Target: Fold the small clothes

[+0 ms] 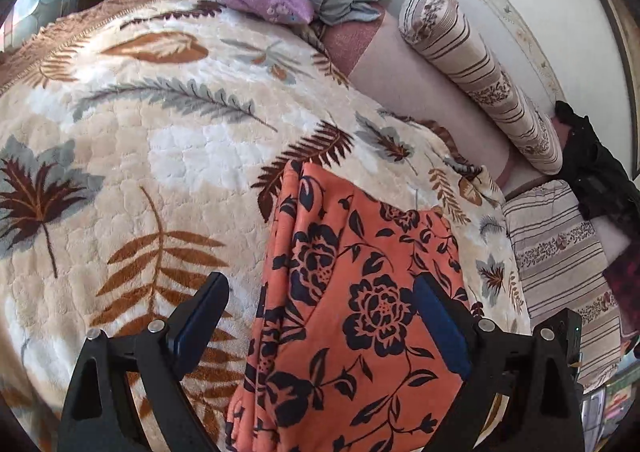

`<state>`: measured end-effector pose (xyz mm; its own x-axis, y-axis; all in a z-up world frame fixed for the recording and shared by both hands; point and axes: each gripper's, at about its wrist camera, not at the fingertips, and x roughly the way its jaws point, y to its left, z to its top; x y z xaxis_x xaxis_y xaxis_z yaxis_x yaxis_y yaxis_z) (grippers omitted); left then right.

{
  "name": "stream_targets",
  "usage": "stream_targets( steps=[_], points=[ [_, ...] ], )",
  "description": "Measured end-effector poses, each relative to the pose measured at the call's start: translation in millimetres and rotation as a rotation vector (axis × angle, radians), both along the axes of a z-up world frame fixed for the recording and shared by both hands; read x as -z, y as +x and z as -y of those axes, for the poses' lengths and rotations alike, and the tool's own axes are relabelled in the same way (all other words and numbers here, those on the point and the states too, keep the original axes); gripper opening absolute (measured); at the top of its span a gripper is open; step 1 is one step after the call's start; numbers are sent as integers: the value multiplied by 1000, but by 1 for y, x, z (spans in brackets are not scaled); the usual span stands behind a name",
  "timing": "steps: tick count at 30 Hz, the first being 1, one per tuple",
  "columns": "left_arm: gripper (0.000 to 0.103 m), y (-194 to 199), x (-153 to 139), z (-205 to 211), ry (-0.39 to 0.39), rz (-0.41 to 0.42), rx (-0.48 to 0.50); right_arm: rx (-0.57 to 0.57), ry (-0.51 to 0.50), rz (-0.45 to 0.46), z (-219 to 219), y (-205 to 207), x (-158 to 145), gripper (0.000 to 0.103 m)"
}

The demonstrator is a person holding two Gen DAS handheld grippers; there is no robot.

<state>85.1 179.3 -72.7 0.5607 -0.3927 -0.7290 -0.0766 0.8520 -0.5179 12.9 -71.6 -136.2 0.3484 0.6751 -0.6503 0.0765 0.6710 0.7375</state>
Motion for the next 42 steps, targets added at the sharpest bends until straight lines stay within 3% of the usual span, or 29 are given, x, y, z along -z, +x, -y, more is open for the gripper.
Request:
stream_targets(
  steps=[3, 5, 8, 10, 12, 13, 14, 17, 19, 20, 21, 22, 23, 24, 25, 26, 30, 33, 35, 36, 38, 39, 42],
  points=[
    [93, 13, 19, -1, -96, -78, 52, -3, 21, 1, -2, 4, 2, 84],
    [93, 22, 19, -2, -101, -84, 47, -10, 15, 11, -2, 1, 0, 84],
    [93, 46, 15, -5, -120, -85, 52, 4, -96, 108, -2, -15, -20, 84],
    [92, 65, 17, -5, -133, -97, 60, -25, -107, 174, -9, -27, -38, 84],
    [71, 85, 27, -6, -144, -145, 70, -116, -110, 236, -29, -38, -53, 84],
    [38, 93, 35, -4, -148, -181, 81, -177, -114, 260, -42, -42, -57, 84],
    [17, 100, 42, -2, -118, -217, 88, -236, -109, 271, -54, -46, -57, 84],
    [17, 107, 39, 1, -53, -174, 94, -343, -127, 216, -84, -50, -26, 84],
    [17, 98, 21, 9, -2, -43, 140, -315, -137, 224, -85, -55, -15, 84],
    [17, 97, 24, 13, 37, -34, 153, -300, -125, 236, -83, -57, -15, 85],
    [17, 99, 39, 15, 90, -94, 156, -293, -112, 232, -82, -57, -14, 86],
    [21, 100, 53, 12, 86, -130, 152, -292, -108, 229, -82, -57, -13, 86],
    [22, 98, 55, 4, 38, -108, 131, -298, -111, 228, -82, -57, -14, 86],
    [27, 95, 52, -1, 12, -111, 101, -304, -115, 227, -81, -55, -15, 86],
    [47, 92, 46, -5, 21, -119, 61, -306, -113, 226, -80, -55, -16, 86],
    [53, 88, 38, -9, 30, -104, 33, -300, -106, 226, -78, -55, -15, 86],
    [56, 51, 2, -15, 28, -23, 51, -272, -81, 218, -73, -56, -17, 86],
    [71, 2, -17, -16, 28, 13, 74, -251, -57, 213, -68, -58, -25, 86],
    [72, -32, -18, -9, 69, 34, 87, -238, -43, 219, -64, -64, -31, 86],
    [71, -43, -8, -5, 85, 1, 90, -232, -35, 221, -61, -67, -33, 86],
    [23, -56, 29, 2, 132, -140, 101, -219, -20, 220, -56, -73, -37, 86],
    [24, -63, 44, -1, 119, -164, 93, -215, -16, 219, -53, -77, -38, 86],
    [29, -79, 34, -12, 58, -117, 23, -201, -20, 220, -41, -86, -45, 86]
  ],
)
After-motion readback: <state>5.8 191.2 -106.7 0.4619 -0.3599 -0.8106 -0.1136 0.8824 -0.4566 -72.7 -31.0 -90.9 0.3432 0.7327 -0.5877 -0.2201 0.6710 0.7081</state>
